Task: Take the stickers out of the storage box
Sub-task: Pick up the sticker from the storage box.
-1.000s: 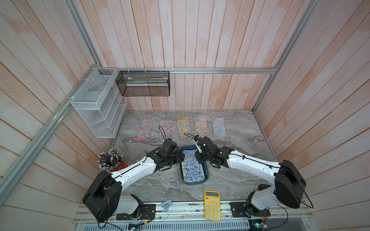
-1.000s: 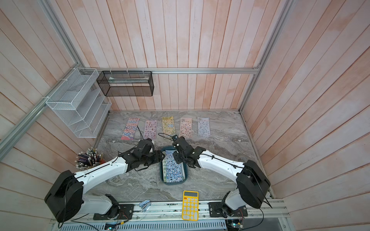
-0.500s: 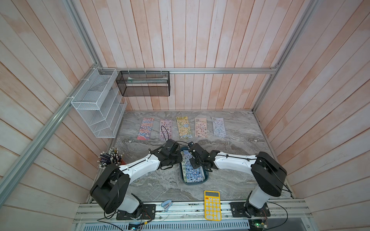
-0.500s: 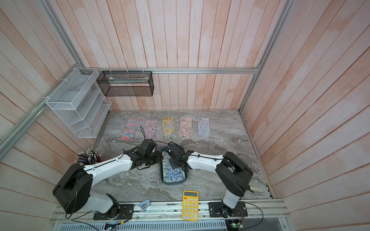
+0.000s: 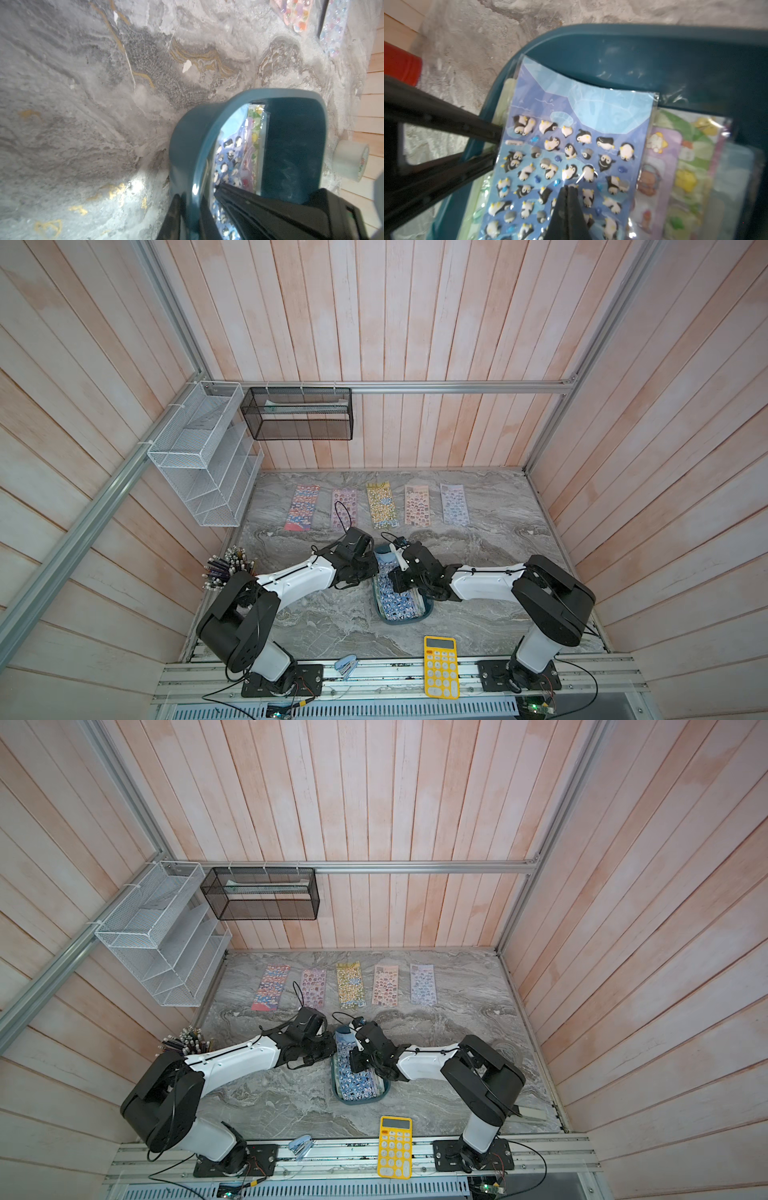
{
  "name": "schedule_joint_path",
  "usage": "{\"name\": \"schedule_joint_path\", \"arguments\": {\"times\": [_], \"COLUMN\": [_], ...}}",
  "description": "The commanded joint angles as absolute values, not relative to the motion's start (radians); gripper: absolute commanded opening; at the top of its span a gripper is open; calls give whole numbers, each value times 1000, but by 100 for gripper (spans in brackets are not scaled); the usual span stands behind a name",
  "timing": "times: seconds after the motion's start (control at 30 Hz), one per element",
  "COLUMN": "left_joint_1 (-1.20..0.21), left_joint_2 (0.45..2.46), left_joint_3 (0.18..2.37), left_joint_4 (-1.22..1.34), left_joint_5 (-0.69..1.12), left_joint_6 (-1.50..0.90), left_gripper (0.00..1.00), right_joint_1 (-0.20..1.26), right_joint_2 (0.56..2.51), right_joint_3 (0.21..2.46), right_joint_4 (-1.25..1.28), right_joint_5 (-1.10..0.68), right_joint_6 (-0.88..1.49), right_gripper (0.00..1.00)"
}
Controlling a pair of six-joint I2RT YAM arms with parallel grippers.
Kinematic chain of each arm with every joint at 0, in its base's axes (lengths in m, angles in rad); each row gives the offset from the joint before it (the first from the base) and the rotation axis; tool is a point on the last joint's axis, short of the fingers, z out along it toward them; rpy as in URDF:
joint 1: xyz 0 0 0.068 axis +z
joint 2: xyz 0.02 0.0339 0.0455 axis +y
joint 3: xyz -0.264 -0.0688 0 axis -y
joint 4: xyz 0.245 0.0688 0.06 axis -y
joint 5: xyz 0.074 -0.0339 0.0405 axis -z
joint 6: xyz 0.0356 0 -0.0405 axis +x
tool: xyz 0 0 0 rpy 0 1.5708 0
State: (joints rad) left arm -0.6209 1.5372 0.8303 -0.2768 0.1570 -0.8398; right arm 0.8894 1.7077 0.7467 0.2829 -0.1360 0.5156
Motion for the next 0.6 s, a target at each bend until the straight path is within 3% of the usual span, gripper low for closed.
{"name": "schedule_joint_path", "arguments": {"times": [0.0,0.17,0.37,0.57], "left_joint_1": [-614,-612,-577,-552], "left_joint_2": [1552,1552,1455,1296], "left_joint_3": [862,880,903,851], "left_joint_4": [-215,-224,-259,-229], "left_joint_5": [187,191,139,46], "left_joint_6": [-838,-832,-821,-848], "left_gripper": [17,18,47,54], "right_joint_1": [893,884,851,845], "right_joint_2": [1725,1720,1729,1748], "right_joint_3": [672,639,595,590], "right_joint_4": [337,384,449,472], "right_joint_5": [-334,-348,-370,-389], "right_joint_6": [570,595,629,635], "right_gripper": [0,0,0,0]}}
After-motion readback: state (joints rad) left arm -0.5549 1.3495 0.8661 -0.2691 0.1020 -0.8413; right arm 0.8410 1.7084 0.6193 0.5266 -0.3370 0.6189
